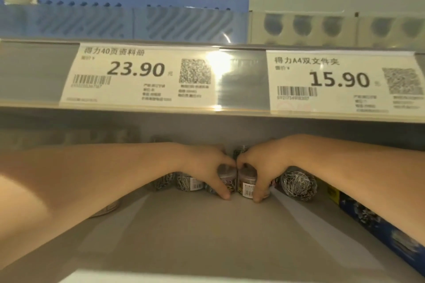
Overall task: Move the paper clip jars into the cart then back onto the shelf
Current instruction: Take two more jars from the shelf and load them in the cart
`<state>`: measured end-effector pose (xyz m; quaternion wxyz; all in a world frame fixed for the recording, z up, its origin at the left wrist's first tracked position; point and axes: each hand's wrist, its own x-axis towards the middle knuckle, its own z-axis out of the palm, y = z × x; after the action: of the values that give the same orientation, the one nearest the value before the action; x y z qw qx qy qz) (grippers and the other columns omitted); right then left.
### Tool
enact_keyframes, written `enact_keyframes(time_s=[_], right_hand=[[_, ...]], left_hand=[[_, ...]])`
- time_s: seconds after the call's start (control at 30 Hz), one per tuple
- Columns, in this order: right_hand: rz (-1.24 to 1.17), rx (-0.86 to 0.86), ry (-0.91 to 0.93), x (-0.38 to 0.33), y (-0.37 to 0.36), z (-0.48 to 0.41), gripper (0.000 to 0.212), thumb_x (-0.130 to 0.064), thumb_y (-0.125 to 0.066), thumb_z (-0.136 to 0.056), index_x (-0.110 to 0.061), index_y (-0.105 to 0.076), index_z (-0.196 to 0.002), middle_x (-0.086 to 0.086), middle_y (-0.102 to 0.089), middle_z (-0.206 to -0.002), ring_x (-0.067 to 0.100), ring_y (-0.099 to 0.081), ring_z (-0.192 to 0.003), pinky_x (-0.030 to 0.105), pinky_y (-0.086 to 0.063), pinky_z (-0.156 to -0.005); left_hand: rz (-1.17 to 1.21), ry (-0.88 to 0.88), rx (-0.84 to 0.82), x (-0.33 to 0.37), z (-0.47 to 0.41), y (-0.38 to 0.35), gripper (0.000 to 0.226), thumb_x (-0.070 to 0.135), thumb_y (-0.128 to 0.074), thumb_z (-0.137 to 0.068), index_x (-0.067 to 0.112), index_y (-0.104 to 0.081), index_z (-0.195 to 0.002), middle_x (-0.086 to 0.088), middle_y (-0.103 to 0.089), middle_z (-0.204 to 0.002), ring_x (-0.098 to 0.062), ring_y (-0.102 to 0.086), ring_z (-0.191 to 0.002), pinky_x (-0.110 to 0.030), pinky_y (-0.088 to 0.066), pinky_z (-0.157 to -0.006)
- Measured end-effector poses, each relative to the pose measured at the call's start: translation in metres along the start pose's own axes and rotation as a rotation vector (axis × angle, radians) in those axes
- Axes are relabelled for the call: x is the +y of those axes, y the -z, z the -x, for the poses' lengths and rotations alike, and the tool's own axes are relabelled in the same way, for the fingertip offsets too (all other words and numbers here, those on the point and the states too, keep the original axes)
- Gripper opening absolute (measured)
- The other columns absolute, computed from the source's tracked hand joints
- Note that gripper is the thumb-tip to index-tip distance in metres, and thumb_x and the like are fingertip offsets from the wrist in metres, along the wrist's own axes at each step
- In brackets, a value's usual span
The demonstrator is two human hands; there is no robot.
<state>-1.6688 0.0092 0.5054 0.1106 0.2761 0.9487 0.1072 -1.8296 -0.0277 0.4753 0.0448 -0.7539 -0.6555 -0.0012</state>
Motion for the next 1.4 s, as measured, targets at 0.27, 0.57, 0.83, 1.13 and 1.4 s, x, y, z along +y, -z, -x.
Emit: enact_keyframes(time_s=[0.27, 0.57, 0.83, 1.13, 1.4], right_hand=[[-0.163, 0.187, 0.023, -0.003, 0.004, 0.027, 0.058, -0.046, -0.079, -0.066, -0.031, -0.047, -0.113, -0.01, -0.055, -0.099, 0.011, -0.056, -0.091, 0.027, -0.051, -0.078], [-0.284, 0.37, 0.09, -0.023, -0.005, 0.096, 0.052, -0.04, -0.077, -0.068, -0.029, -0.048, -0.11, -0.012, -0.057, -0.098, 0.007, -0.055, -0.088, 0.027, -0.048, -0.076], [-0.316, 0.402, 0.037, -0.064, -0.015, 0.188, 0.054, -0.04, -0.075, -0.07, -0.028, -0.047, -0.114, -0.011, -0.054, -0.094, 0.001, -0.051, -0.08, 0.02, -0.042, -0.066], [-0.361, 0.438, -0.066, -0.157, -0.034, 0.314, 0.067, -0.038, -0.076, -0.069, -0.034, -0.042, -0.127, -0.005, -0.045, -0.114, 0.012, -0.047, -0.102, 0.024, -0.039, -0.082], [-0.405, 0.353, -0.179, -0.234, -0.047, 0.444, 0.071, -0.04, -0.076, -0.071, -0.036, -0.038, -0.131, -0.008, -0.041, -0.12, 0.012, -0.047, -0.104, 0.026, -0.042, -0.084]], left_hand=[[0.053, 0.061, 0.113, 0.027, 0.051, 0.02, 0.06, 0.054, -0.071, -0.071, 0.034, -0.05, -0.124, 0.012, -0.053, -0.11, -0.009, -0.05, -0.105, -0.021, -0.039, -0.086], [0.051, 0.161, 0.195, 0.087, 0.117, 0.032, 0.052, 0.048, -0.067, -0.078, 0.033, -0.051, -0.125, 0.013, -0.055, -0.108, -0.008, -0.05, -0.101, -0.021, -0.038, -0.079], [0.057, 0.135, 0.216, 0.147, 0.185, 0.038, 0.067, 0.056, -0.069, -0.073, 0.033, -0.045, -0.131, 0.009, -0.059, -0.117, -0.01, -0.053, -0.105, -0.021, -0.041, -0.086], [0.1, -0.034, 0.236, 0.215, 0.303, 0.029, 0.066, 0.056, -0.067, -0.072, 0.042, -0.041, -0.131, 0.005, -0.045, -0.102, -0.013, -0.045, -0.102, -0.026, -0.037, -0.089], [0.107, -0.159, 0.19, 0.296, 0.405, 0.029, 0.069, 0.058, -0.067, -0.071, 0.042, -0.04, -0.133, 0.003, -0.046, -0.112, -0.014, -0.044, -0.107, -0.027, -0.036, -0.092]])
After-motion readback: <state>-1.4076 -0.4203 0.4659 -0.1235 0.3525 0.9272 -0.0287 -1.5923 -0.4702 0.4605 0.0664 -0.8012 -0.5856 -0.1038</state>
